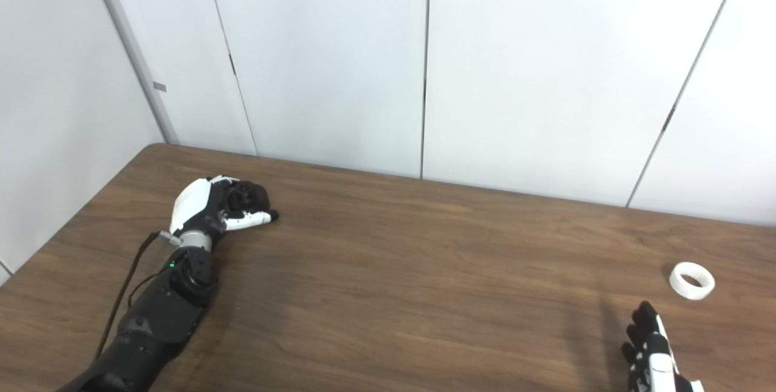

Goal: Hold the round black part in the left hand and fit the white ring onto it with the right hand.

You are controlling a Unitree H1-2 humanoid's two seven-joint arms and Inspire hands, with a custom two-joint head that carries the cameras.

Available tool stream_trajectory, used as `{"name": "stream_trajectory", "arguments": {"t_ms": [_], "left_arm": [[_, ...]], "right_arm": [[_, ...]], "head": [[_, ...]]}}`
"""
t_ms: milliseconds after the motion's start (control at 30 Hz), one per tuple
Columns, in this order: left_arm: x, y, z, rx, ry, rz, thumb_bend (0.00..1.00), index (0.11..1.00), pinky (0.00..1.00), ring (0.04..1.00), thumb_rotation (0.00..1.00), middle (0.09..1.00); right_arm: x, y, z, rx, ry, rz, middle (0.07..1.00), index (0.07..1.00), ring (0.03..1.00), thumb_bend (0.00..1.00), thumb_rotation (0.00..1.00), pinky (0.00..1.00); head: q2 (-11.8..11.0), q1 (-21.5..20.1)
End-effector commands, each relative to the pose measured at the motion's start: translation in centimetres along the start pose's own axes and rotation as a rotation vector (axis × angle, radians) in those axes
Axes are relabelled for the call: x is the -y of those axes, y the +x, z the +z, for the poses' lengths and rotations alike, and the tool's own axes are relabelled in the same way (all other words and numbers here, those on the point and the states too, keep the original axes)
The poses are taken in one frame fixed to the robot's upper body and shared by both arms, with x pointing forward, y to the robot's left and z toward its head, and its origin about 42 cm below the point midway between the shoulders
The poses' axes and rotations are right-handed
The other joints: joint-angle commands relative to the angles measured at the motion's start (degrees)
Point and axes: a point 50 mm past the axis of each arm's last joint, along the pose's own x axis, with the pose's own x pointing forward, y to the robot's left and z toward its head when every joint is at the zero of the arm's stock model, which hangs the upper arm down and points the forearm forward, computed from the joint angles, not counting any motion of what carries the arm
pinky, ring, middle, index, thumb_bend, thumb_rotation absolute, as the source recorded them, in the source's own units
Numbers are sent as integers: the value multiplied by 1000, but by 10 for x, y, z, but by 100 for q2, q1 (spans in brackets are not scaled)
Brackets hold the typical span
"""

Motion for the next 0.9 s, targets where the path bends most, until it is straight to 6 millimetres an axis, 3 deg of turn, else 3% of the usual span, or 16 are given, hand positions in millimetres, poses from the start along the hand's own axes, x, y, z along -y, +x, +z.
{"name": "stream_trajectory", "arguments": {"t_ms": [0,200,867], "left_arm": [[-19,12,6,5,14,46,917,717,1000,993,307,915],[-19,12,1,-3,12,46,894,696,1000,985,262,892],[-19,11,-7,-16,26,45,910,690,1000,953,256,870]], "right_arm": [[0,-3,8,35,3,10,1000,1000,1000,309,1000,1000],[2,-4,8,36,-4,6,1000,1000,1000,331,1000,1000],[6,-5,8,36,-10,16,1000,1000,1000,349,1000,1000]], "head": [[15,-1],[34,17],[98,93]]}}
